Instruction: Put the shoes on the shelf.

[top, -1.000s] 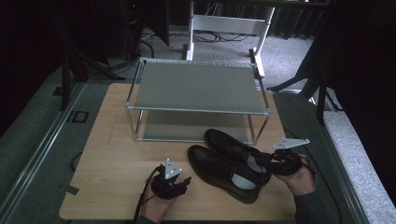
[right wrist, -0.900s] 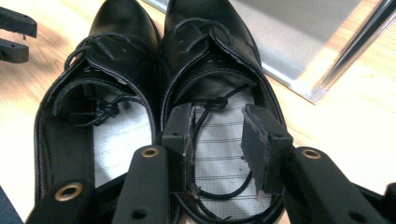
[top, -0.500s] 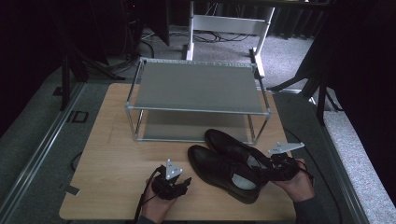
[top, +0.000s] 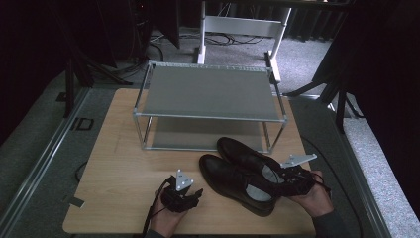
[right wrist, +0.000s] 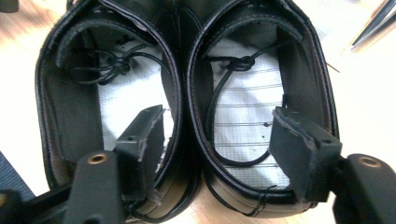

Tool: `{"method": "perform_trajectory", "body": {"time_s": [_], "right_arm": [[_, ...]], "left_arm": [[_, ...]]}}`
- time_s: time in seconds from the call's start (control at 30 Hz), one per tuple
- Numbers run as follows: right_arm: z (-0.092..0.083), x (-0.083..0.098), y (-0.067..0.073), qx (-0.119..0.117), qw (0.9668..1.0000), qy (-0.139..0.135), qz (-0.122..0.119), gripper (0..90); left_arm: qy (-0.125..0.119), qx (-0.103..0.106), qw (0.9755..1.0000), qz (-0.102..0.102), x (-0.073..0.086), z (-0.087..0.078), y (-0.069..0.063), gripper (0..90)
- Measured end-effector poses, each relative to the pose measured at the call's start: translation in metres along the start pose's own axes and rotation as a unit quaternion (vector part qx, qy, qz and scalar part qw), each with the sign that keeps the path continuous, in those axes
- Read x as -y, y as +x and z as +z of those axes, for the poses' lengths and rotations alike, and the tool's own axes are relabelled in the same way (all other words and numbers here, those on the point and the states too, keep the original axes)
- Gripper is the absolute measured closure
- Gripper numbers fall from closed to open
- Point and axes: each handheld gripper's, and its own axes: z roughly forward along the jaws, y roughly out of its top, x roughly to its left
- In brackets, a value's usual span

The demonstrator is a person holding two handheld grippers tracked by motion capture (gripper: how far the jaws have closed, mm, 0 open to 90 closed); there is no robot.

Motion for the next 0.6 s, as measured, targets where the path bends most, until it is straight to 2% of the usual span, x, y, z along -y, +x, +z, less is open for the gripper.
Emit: {"method": "perform_trajectory", "body": {"time_s": [0.17, 0.27, 0.47, 0.6], "right_arm": [[0.003, 0.001, 0.000, -0.004, 0.9999, 0.008, -0.005, 29.9], [0.007, 0.001, 0.002, -0.004, 0.9997, 0.023, -0.010, 27.5], [0.009, 0.000, 0.001, -0.009, 0.9994, 0.033, -0.011, 28.6], [0.012, -0.002, 0.001, -0.021, 0.9985, 0.048, -0.013, 32.5]], "left_arm": [[0.001, 0.000, 1.0000, 0.001, 0.000, 0.000, 0.000, 51.9], [0.001, 0.000, 1.0000, 0.001, 0.001, 0.000, 0.000, 51.9], [0.001, 0.000, 1.0000, 0.000, 0.001, 0.000, 0.001, 51.9], [0.001, 0.001, 1.0000, 0.000, 0.001, 0.000, 0.000, 51.8]]}}
